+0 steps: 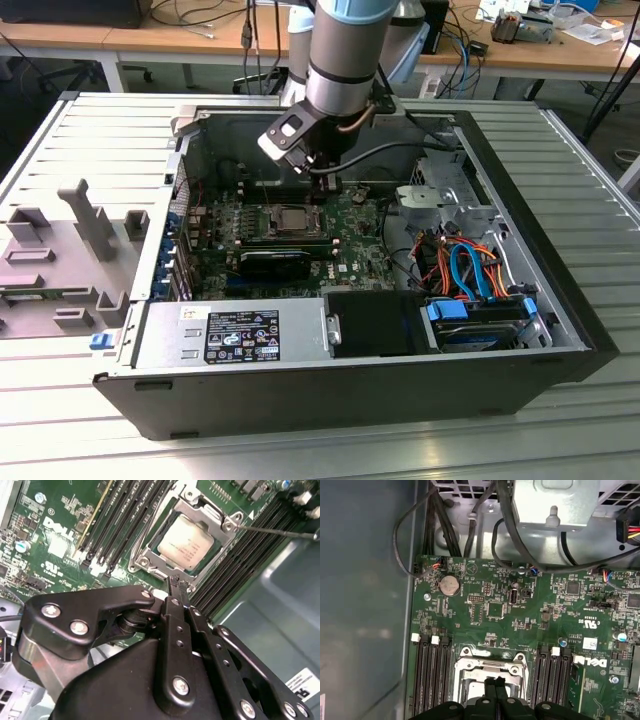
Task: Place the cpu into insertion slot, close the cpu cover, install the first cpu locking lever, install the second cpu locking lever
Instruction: 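Close the cpu cover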
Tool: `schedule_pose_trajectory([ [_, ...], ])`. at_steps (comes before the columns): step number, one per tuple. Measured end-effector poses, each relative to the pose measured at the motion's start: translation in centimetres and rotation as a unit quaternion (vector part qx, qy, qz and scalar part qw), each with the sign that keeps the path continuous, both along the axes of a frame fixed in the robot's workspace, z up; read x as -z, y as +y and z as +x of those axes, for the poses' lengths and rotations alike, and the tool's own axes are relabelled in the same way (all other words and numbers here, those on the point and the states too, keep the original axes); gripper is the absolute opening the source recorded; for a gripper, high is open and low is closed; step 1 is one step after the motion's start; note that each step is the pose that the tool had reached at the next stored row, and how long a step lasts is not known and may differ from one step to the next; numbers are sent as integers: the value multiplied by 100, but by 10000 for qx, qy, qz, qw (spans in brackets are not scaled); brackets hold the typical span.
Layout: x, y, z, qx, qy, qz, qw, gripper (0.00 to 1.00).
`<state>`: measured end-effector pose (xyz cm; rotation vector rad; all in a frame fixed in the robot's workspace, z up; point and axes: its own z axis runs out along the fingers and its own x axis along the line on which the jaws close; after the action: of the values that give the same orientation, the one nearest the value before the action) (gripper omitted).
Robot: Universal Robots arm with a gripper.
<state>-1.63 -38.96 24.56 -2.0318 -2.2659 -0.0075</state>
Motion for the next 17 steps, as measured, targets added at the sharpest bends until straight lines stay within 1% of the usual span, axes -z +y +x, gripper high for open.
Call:
schedule_pose_trajectory([
  [4, 18, -2, -43, -140, 0, 22, 9999, 11],
  [8, 44, -2, -130, -148, -1, 25, 9999, 11],
  [9, 56, -2, -149, -149, -1, 25, 9999, 11],
  [11, 119, -2, -195, -150, -1, 25, 9999, 11],
  [13, 156, -2, -221, -150, -1, 25, 9999, 11],
  [17, 194, -4, -322, -150, -1, 24, 9999, 11],
])
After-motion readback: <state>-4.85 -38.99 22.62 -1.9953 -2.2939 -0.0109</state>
